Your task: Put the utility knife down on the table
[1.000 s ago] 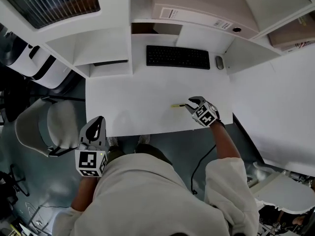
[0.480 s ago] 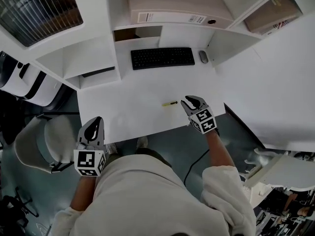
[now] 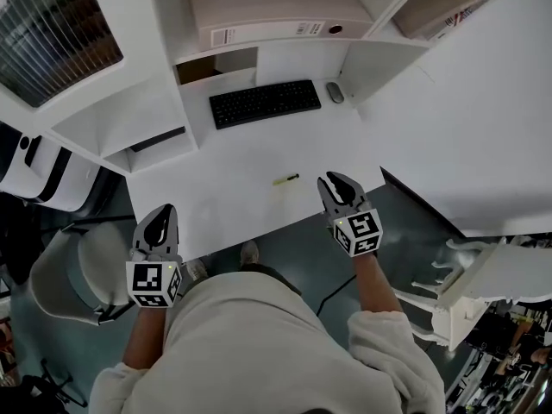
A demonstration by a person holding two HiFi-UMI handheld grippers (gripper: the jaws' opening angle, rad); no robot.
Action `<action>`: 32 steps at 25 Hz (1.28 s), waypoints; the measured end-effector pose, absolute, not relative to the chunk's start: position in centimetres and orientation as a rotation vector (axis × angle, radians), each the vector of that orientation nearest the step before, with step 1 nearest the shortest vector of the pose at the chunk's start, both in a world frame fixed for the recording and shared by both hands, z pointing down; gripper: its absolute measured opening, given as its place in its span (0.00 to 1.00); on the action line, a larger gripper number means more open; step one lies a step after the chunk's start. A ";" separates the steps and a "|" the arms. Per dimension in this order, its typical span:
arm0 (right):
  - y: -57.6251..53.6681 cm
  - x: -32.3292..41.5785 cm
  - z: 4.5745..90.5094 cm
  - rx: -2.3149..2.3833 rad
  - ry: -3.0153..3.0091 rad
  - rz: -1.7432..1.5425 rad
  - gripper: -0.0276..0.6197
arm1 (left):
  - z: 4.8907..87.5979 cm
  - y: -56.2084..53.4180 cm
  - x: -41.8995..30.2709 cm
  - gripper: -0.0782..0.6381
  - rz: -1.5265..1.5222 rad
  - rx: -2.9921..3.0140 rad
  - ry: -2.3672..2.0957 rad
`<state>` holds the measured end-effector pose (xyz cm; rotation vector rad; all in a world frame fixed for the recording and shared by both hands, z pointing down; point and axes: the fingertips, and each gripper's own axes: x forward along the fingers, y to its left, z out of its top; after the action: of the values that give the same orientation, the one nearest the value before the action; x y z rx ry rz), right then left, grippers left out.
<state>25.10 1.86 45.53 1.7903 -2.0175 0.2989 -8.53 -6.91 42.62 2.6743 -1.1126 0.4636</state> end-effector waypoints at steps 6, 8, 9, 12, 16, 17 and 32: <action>4.8 24.6 41.2 1.994 -2.002 0.228 0.18 | 42.0 -7.1 -7.8 0.12 0.452 2.710 -1.063; 5.7 24.7 40.1 2.052 -1.997 0.212 0.18 | 41.8 -7.1 -7.6 0.12 0.449 2.720 -1.049; 6.2 24.7 39.5 2.080 -1.995 0.207 0.18 | 41.8 -7.0 -7.4 0.12 0.447 2.725 -1.043; 7.5 24.8 38.2 2.158 -1.987 0.193 0.18 | 41.5 -7.0 -7.2 0.12 0.445 2.736 -1.028; 8.9 25.2 36.4 2.274 -1.964 0.170 0.17 | 41.3 -7.0 -6.9 0.12 0.446 2.747 -1.011; 9.3 25.3 35.9 2.305 -1.956 0.160 0.16 | 41.3 -7.0 -6.9 0.12 0.446 2.748 -1.008; 13.4 25.6 31.6 2.515 -1.865 0.028 0.05 | 40.5 -7.5 -6.8 0.12 0.437 2.763 -1.011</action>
<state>25.64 13.37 31.61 2.5149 -1.8653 0.0277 -6.80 -7.50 40.45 2.7626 -1.0107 0.4366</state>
